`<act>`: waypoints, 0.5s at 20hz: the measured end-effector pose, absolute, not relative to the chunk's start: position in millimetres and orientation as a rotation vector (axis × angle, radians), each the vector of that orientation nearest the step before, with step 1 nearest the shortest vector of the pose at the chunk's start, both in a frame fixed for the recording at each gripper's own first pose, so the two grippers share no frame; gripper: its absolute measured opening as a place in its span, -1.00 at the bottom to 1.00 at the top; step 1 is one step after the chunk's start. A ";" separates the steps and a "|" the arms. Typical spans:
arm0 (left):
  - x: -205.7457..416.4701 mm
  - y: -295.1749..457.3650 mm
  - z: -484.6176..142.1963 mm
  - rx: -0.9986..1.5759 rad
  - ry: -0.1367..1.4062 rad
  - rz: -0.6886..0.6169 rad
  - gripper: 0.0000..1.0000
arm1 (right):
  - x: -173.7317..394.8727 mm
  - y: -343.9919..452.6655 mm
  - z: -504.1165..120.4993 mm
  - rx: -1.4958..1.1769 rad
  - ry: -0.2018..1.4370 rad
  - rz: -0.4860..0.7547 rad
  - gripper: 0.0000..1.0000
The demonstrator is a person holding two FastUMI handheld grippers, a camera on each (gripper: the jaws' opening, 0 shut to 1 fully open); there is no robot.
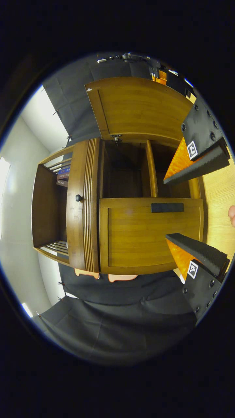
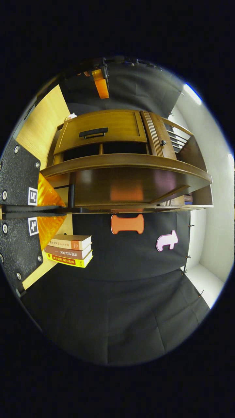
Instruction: Open the right door of the double-door shoe cabinet with the right hand, and open the left door with the left hand.
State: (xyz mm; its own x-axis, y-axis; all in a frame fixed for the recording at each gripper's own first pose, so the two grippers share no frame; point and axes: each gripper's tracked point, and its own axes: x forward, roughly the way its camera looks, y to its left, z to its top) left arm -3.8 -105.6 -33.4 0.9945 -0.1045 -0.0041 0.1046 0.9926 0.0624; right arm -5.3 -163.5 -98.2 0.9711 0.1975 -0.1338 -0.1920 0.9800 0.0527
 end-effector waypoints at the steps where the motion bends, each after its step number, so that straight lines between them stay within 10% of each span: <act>1: -5.1 -106.7 -34.4 0.062 0.001 -0.102 0.87 | -2.8 -168.6 -99.3 0.048 0.136 0.215 -1.00; 10: -10.2 -118.0 -41.3 0.055 0.006 -0.098 0.87 | 3.3 -181.8 -99.3 0.070 0.117 0.348 -1.00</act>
